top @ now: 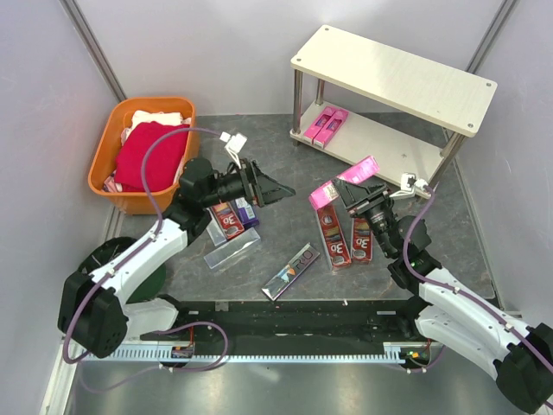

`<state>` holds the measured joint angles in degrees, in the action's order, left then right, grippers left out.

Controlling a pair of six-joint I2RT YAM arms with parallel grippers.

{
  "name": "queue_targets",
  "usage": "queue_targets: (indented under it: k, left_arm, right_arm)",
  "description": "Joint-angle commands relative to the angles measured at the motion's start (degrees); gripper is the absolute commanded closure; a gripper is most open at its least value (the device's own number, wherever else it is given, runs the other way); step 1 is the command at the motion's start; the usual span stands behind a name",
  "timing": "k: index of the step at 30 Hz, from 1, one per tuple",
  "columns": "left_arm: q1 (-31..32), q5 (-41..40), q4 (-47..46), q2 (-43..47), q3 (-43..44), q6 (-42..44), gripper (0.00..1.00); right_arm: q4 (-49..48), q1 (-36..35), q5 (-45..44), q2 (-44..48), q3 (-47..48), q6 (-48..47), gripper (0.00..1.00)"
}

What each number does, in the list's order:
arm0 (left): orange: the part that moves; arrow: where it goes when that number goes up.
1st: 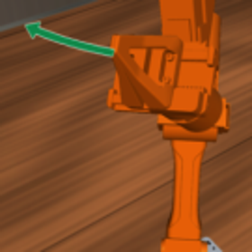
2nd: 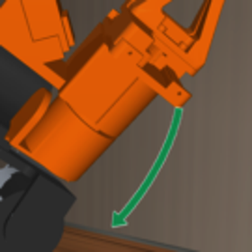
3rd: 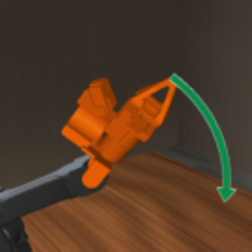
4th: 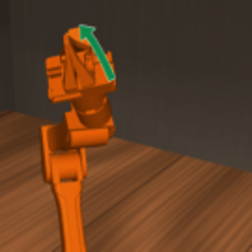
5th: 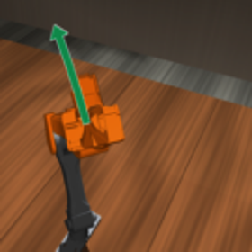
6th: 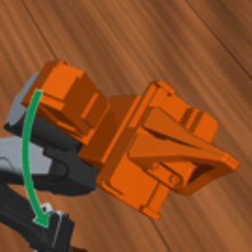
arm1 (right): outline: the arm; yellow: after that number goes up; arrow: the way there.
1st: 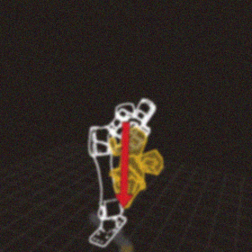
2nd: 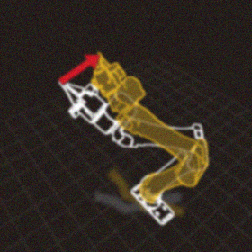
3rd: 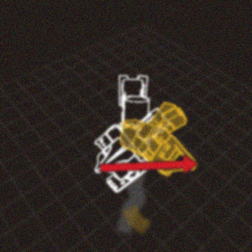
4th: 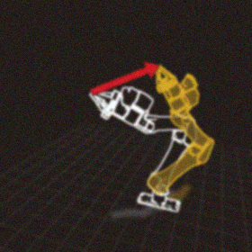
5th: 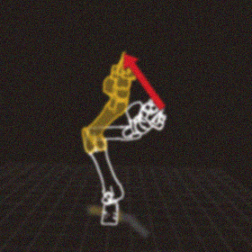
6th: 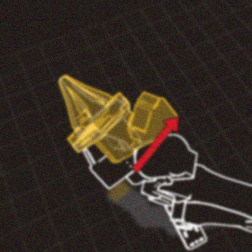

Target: Place and organize the toothpastes onto the shelf

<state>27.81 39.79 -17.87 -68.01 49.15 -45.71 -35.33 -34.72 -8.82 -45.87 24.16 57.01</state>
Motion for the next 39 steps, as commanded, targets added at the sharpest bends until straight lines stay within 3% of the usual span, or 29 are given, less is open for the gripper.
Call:
queue_targets:
  k: [1, 9, 18, 24, 26, 30, 35, 39]
  left_arm:
    - [3.82, 1.96, -9.90, -1.68, -0.10, -3.15, 0.00]
    - [8.92, -1.82, -10.52, -7.22, 1.30, -1.75, 0.08]
    - [11.82, -2.53, -17.37, -13.81, 3.76, -4.21, 0.21]
    - [12.62, -2.00, -19.31, -15.40, 4.29, -4.74, 0.38]
    - [12.62, -1.82, -19.84, -15.31, 4.21, -4.74, 0.49]
    - [12.70, -1.47, -20.45, -15.05, 4.29, -4.82, 0.62]
    - [12.62, -1.56, -21.94, -14.96, 3.85, -5.44, 0.88]
    - [12.62, -1.73, -22.21, -14.79, 3.85, -5.79, 0.96]
  right_arm:
    - [-4.22, -0.09, -3.32, 0.87, 0.09, 3.63, 0.76]
    - [-4.84, -0.08, -1.55, 0.87, 0.80, 4.95, 0.75]
    - [-5.80, -0.08, 0.29, 0.69, 0.80, 6.53, 0.75]
    - [-6.59, -0.08, 1.00, -0.27, 0.36, 7.23, 0.74]
    - [-6.68, -0.08, 1.17, -0.63, 0.27, 7.50, 0.73]
    - [-7.38, -0.08, 1.61, -1.77, 0.36, 7.67, 0.65]
    - [-7.65, -0.08, 1.88, -2.74, 0.45, 8.03, 0.49]
    - [-7.21, -0.08, 1.88, -2.83, 0.45, 8.29, 0.36]
